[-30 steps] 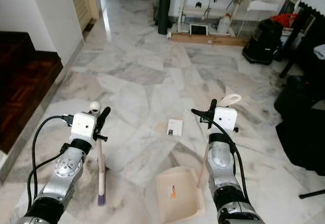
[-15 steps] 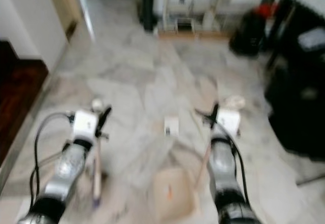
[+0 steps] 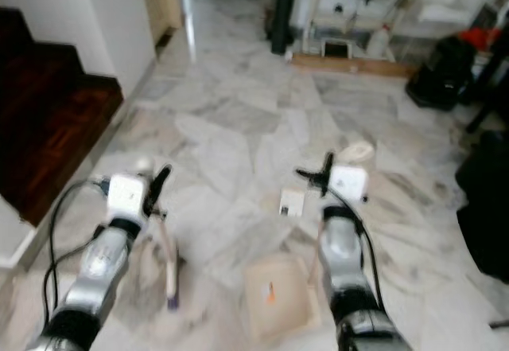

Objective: Sweep floor

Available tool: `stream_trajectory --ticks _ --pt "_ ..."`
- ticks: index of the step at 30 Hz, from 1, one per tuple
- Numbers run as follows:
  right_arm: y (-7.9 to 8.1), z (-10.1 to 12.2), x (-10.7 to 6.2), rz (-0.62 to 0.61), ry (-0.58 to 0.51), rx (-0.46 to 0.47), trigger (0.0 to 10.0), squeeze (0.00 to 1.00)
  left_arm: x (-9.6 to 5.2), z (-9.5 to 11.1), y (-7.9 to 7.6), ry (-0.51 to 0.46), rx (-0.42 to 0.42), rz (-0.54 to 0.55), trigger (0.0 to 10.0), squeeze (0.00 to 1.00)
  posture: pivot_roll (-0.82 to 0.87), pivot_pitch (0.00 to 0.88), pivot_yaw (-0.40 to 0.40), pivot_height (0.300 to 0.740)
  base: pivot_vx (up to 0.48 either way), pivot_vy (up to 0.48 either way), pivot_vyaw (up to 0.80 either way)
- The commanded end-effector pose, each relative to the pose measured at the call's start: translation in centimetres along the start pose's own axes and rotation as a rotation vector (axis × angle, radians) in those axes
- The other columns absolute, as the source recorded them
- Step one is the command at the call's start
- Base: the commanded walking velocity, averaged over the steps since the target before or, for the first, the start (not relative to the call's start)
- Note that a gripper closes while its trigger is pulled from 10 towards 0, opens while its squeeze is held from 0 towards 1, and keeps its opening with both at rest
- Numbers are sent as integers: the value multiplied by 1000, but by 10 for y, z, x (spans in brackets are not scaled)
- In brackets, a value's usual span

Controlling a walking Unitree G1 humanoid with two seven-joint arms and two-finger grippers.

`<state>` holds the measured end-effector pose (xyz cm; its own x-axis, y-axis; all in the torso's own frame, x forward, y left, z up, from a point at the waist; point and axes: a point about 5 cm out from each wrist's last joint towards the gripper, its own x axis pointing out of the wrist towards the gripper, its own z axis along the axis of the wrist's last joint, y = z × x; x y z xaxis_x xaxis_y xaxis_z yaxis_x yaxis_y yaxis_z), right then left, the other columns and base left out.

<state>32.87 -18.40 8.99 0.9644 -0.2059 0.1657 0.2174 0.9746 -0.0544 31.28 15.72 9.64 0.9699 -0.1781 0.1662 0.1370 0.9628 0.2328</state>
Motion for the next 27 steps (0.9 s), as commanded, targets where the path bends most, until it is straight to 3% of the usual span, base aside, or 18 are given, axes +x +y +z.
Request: stream_trajectory --ticks 1,9,14,27 --pt "-5 10 6 -17 -53 3 10000 0 7 12 0 -58 5 -11 10000 0 10 0 -25 740 240 0 0" --pt "-4 9 6 -17 -37 14 10000 0 8 13 1 -61 4 -11 10000 0 12 0 -24 740 246 0 0" --pt "-4 9 6 -17 -39 14 10000 0 8 13 1 -62 4 -10 10000 0 13 0 -24 740 254 0 -788" --pt "-4 9 6 -16 -43 18 10000 0 8 14 2 -64 3 -1 10000 0 19 0 -31 740 270 0 0"
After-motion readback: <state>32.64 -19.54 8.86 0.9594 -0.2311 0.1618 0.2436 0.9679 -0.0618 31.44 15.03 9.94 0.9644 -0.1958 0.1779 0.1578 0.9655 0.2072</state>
